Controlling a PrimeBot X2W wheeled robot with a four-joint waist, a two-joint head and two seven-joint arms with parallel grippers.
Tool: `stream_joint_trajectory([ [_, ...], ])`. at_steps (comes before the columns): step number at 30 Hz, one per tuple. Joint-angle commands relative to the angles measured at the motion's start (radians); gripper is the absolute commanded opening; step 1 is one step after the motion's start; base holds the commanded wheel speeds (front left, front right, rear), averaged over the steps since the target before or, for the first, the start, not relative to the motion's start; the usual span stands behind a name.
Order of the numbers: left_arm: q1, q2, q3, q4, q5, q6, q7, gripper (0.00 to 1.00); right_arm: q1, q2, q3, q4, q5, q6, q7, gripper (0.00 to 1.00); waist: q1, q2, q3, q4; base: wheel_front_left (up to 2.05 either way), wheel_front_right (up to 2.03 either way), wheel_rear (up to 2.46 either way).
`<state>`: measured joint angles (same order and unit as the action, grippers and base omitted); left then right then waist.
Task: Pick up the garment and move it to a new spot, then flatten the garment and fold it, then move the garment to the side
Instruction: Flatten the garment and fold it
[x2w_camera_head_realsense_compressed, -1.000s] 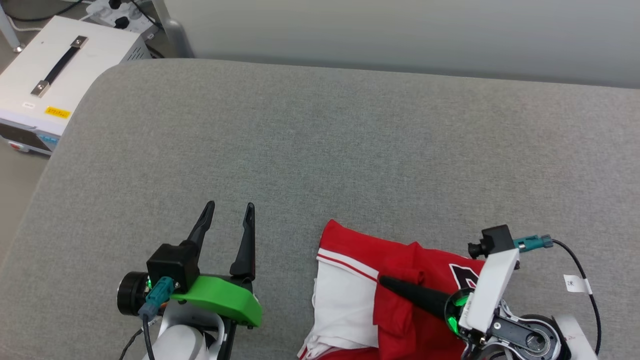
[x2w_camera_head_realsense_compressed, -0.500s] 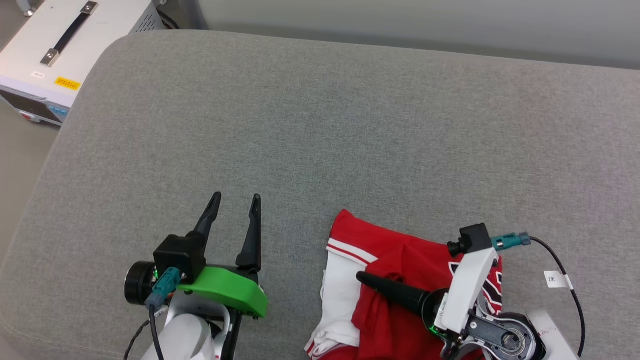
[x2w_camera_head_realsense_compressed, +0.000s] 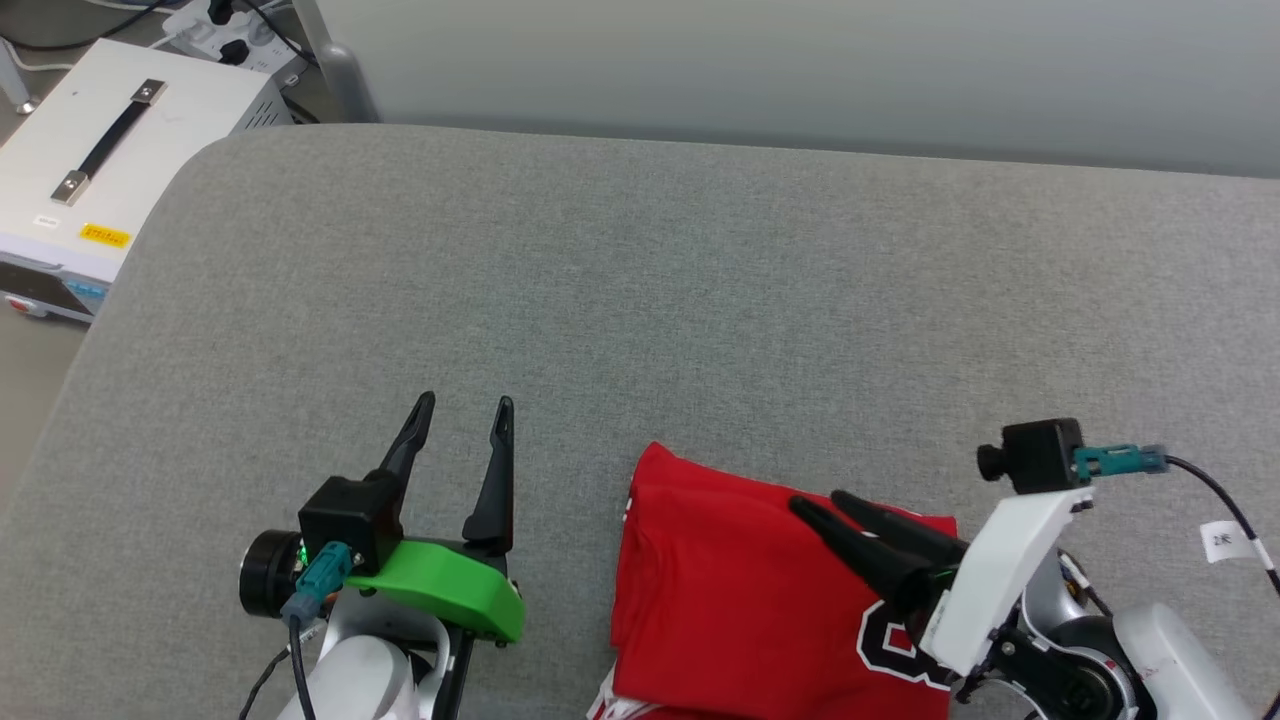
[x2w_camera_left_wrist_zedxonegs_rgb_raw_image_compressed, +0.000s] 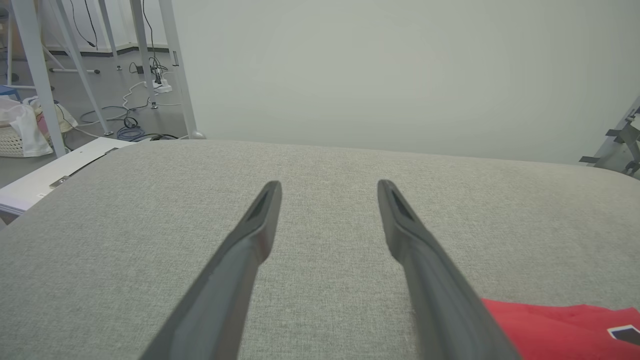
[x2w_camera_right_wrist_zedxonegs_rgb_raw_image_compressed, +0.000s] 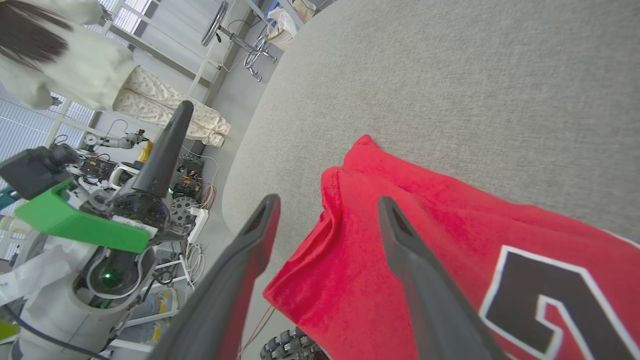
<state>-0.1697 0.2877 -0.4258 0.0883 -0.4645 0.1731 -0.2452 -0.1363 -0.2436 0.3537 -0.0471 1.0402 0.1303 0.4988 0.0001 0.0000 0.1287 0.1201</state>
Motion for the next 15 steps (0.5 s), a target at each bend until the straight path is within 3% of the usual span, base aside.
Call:
stream_joint_trajectory([
  [1, 0.01, 0.011, 0.002, -0.003, 0.005, 0.007, 0.003, 1.0, 0.017, -0.018, -0.014, -0.014, -0.047, 0.0, -0.044, 1.0, -0.0001, 0.0, -0.02, -0.022, 0.0, 0.0, 0.0],
  [7, 0.03, 0.025, 0.009, -0.019, 0.004, 0.026, 0.013, 1.0, 0.057, -0.045, -0.154, -0.01, -0.314, 0.0, -0.228, 1.0, -0.0001, 0.0, -0.045, -0.058, 0.0, 0.0, 0.0],
  [8, 0.033, 0.027, 0.01, -0.021, 0.004, 0.029, 0.014, 1.0, 0.064, -0.039, -0.184, -0.01, -0.355, 0.0, -0.254, 1.0, -0.0001, 0.0, -0.048, -0.064, 0.0, 0.0, 0.0],
  [9, 0.044, 0.032, 0.016, -0.025, 0.002, 0.04, 0.017, 1.0, 0.097, -0.012, -0.27, -0.013, -0.473, 0.0, -0.309, 1.0, -0.0001, 0.0, -0.061, -0.083, 0.0, 0.0, 0.0],
  [15, 0.068, 0.043, 0.029, -0.037, -0.001, 0.058, 0.013, 1.0, 0.149, 0.029, -0.381, -0.069, -0.645, 0.0, -0.415, 1.0, -0.0001, 0.0, -0.08, -0.111, 0.0, 0.0, 0.0],
])
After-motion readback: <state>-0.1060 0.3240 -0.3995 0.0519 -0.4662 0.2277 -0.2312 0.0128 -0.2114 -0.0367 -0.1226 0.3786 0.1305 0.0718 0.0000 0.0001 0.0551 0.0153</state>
